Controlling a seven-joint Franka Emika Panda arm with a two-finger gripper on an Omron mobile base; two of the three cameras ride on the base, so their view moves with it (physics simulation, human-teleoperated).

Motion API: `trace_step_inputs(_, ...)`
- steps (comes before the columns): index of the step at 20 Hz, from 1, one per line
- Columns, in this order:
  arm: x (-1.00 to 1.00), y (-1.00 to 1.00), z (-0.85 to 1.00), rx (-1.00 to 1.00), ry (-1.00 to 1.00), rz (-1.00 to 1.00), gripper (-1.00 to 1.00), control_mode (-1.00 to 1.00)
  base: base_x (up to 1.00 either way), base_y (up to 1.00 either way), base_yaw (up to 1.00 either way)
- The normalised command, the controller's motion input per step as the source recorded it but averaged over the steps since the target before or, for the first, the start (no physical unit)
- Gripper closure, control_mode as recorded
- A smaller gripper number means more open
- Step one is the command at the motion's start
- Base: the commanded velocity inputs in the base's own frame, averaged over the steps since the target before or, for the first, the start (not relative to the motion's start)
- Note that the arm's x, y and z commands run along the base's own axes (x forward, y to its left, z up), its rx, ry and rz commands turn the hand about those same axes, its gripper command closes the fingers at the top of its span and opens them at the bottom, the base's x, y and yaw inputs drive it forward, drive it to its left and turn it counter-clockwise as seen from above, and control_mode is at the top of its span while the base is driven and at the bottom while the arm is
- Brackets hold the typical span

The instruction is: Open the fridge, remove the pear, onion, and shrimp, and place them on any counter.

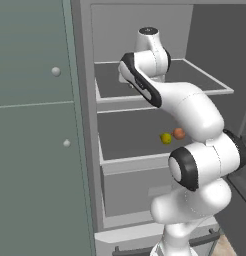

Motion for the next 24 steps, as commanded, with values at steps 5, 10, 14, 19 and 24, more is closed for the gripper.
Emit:
trace_step_inputs(5,0.00,0.01,-0.74,0.00,-0.01,-0.01,-1.00,-1.00,0.00,0.00,0.00)
trace_step_inputs(10,0.00,0.00,-0.55,0.02,-0.01,0.00,-1.00,-1.00,0.00,0.00,0.00)
trace_step_inputs(14,0.00,0.00,-0.42,0.02,0.00,0.00,1.00,-1.00,0.00,0.00,0.00)
trace_step_inputs(19,0.03,0.00,-0.40,0.04,0.00,0.00,1.00,-1.00,0.00,0.00,0.00)
trace_step_inputs(24,0.00,0.00,-0.35,0.06,-0.05,0.00,1.00,-1.00,0.00,0.00,0.00)
